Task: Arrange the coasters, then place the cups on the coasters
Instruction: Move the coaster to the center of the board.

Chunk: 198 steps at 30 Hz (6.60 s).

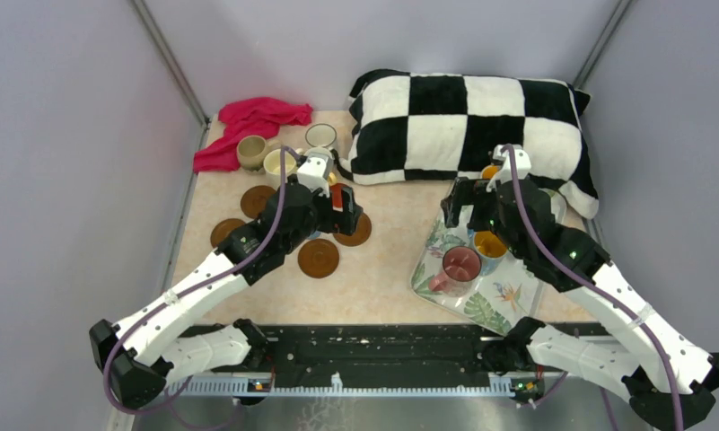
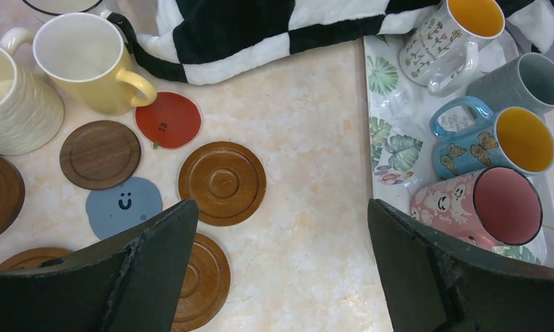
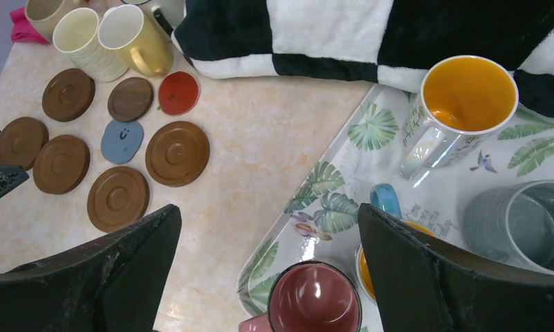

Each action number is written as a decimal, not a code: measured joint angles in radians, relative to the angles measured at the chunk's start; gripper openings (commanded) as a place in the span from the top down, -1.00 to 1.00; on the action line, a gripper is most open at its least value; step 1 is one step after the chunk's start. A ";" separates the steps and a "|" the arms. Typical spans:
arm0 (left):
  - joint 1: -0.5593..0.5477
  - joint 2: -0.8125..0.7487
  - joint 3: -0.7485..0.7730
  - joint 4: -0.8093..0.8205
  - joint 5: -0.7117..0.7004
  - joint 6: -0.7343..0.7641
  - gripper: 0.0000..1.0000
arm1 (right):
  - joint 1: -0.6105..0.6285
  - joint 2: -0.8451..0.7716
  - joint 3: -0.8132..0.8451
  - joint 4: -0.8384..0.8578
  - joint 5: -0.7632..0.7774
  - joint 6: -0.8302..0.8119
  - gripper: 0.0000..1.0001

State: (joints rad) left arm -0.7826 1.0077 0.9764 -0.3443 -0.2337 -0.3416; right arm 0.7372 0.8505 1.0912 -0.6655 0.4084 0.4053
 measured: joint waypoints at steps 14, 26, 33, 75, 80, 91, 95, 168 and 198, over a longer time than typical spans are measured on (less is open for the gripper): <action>0.000 0.002 -0.069 0.000 -0.020 -0.062 -0.97 | 0.000 0.001 -0.005 0.002 0.008 0.000 -0.98; 0.001 0.086 -0.256 0.061 -0.066 -0.176 -0.97 | 0.000 0.011 -0.005 0.002 0.008 -0.001 -0.98; 0.011 0.128 -0.340 0.139 -0.080 -0.218 -0.97 | 0.000 0.015 -0.005 0.002 0.008 0.000 -0.98; -0.065 0.441 -0.324 0.346 0.089 -0.304 -0.97 | 0.000 0.023 -0.005 -0.004 -0.005 -0.001 -0.98; -0.172 0.520 -0.248 0.347 0.113 -0.337 -0.97 | 0.000 0.022 -0.005 -0.010 -0.005 -0.001 -0.98; -0.266 0.623 -0.146 0.362 0.131 -0.375 -0.98 | 0.000 0.020 -0.005 -0.016 -0.004 -0.002 -0.98; -0.266 0.622 -0.146 0.362 0.133 -0.379 -0.97 | 0.000 0.015 -0.005 -0.019 -0.002 -0.002 -0.98; -0.030 0.332 -0.352 0.161 0.140 -0.368 -0.97 | 0.000 0.062 -0.037 0.010 -0.019 -0.020 -0.98; -0.068 0.258 -0.371 0.060 0.125 -0.419 -0.97 | 0.000 0.067 -0.037 0.011 -0.024 -0.019 -0.98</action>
State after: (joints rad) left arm -0.8509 1.2659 0.6056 -0.2844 -0.1085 -0.7605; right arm 0.7376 0.9176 1.0538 -0.6544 0.3840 0.3859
